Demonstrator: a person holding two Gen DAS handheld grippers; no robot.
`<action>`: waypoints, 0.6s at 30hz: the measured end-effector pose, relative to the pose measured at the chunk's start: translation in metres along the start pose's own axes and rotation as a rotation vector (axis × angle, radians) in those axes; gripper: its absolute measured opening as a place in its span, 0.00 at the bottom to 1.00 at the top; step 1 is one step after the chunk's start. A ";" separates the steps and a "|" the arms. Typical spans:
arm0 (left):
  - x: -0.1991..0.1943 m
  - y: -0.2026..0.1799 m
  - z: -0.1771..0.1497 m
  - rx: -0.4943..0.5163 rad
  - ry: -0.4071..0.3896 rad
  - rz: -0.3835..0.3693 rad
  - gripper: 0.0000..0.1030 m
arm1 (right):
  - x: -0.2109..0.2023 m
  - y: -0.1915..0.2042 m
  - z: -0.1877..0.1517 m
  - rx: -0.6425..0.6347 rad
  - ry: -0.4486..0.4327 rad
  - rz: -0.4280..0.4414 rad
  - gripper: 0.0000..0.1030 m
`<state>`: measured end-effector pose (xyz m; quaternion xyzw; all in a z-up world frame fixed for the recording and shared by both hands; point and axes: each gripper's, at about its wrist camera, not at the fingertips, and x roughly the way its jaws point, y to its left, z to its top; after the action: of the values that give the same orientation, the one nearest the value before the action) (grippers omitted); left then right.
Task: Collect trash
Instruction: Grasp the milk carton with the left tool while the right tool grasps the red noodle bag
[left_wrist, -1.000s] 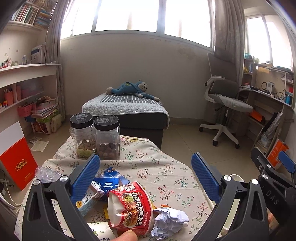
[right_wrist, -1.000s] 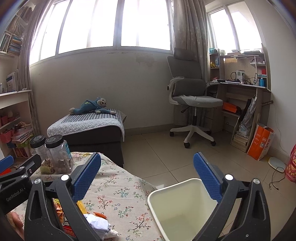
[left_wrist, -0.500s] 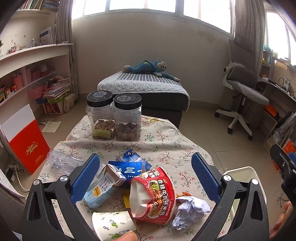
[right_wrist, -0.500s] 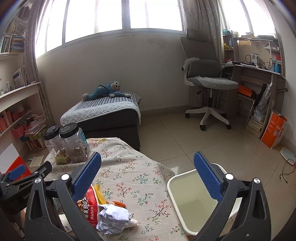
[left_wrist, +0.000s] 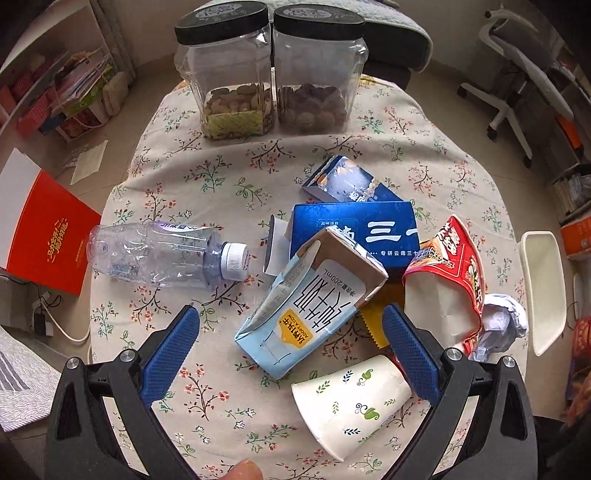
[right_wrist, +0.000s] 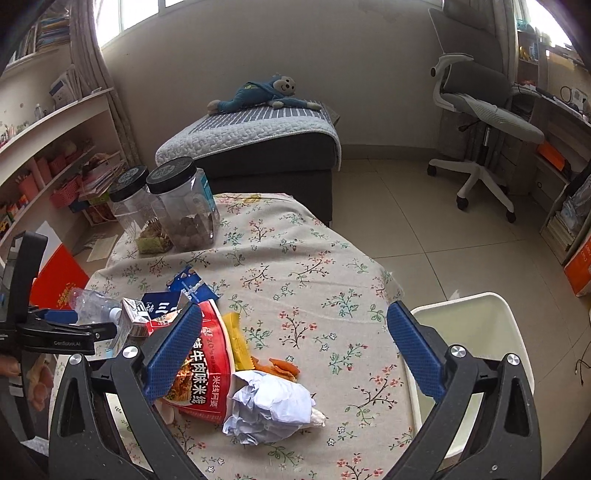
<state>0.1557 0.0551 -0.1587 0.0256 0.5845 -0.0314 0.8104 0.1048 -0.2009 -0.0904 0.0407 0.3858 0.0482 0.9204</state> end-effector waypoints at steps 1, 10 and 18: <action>0.005 -0.004 0.000 0.030 0.013 -0.011 0.93 | 0.002 0.005 0.001 -0.031 0.007 0.001 0.93; 0.043 -0.024 0.003 0.201 0.034 0.004 0.91 | 0.040 0.030 -0.004 -0.175 0.196 0.168 0.93; 0.025 -0.011 -0.004 0.174 -0.027 -0.053 0.57 | 0.058 0.049 -0.012 -0.170 0.296 0.314 0.93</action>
<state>0.1589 0.0442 -0.1834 0.0799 0.5690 -0.1037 0.8119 0.1341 -0.1450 -0.1339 0.0151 0.5001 0.2286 0.8351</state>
